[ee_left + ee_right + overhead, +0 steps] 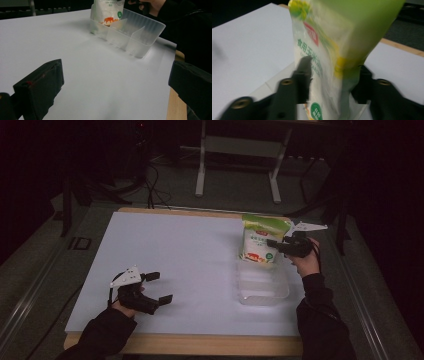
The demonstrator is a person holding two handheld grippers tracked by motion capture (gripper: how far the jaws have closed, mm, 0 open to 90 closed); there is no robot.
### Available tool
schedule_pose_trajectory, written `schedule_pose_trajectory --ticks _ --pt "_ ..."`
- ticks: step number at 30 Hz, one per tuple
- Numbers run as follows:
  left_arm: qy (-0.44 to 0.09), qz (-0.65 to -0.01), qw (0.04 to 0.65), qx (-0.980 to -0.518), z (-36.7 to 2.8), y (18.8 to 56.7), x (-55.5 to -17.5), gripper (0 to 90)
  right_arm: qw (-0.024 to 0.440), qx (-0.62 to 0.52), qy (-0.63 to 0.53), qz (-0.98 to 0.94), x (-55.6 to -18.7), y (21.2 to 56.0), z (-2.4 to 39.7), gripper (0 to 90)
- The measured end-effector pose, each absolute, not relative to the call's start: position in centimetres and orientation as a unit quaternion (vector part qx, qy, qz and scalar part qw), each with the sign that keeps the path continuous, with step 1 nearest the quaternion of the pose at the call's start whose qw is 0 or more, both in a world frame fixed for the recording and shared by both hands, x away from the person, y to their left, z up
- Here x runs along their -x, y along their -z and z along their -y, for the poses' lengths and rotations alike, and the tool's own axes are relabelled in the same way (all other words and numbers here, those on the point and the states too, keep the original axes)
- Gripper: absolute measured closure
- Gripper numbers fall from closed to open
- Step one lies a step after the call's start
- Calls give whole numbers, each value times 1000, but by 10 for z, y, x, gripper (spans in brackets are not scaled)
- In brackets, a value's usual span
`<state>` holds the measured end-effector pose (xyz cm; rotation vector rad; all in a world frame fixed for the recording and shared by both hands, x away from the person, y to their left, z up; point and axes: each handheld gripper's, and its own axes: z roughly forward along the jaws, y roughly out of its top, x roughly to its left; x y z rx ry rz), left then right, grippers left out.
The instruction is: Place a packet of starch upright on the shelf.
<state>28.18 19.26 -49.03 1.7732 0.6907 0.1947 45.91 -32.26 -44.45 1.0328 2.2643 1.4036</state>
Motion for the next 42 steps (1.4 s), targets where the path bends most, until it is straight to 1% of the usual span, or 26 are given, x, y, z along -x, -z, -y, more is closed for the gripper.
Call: schedule_pose_trajectory --ticks 3,4,6,9,11,12,23,24,27,33,34,39,42 --pt "-84 -295 581 -754 -193 489 -282 7 152 -367 -482 -781 -453 442 322 431" --pt "-83 -294 584 -752 -192 488 -281 7 157 -374 -479 -779 -450 442 322 386" --pt "-85 -294 585 -751 -192 487 -281 7 165 -386 -475 -774 -446 442 323 334" --pt "-86 -292 583 -753 -192 487 -280 7 178 -402 -477 -761 -439 443 326 197" --pt "-88 -293 582 -753 -191 487 -281 7 183 -406 -477 -757 -433 444 325 177" --pt "-87 -293 583 -753 -191 487 -281 7 174 -407 -481 -756 -430 444 325 151" --pt "-86 -292 582 -755 -191 488 -280 7 184 -404 -488 -752 -403 429 304 123" --pt "-86 -292 581 -754 -191 488 -280 7 188 -402 -488 -751 -401 428 303 140" --pt "-85 -291 582 -755 -191 487 -279 7 199 -406 -487 -747 -398 426 304 140" --pt "-85 -290 579 -757 -190 488 -279 7 188 -396 -501 -746 -390 424 302 140" --pt "-85 -291 579 -757 -190 488 -279 7 179 -390 -511 -745 -384 423 297 140" --pt "-85 -291 579 -757 -191 488 -279 7 173 -376 -514 -751 -376 421 286 140" --pt "-84 -291 579 -756 -191 489 -279 7 160 -368 -521 -753 -370 419 279 141"
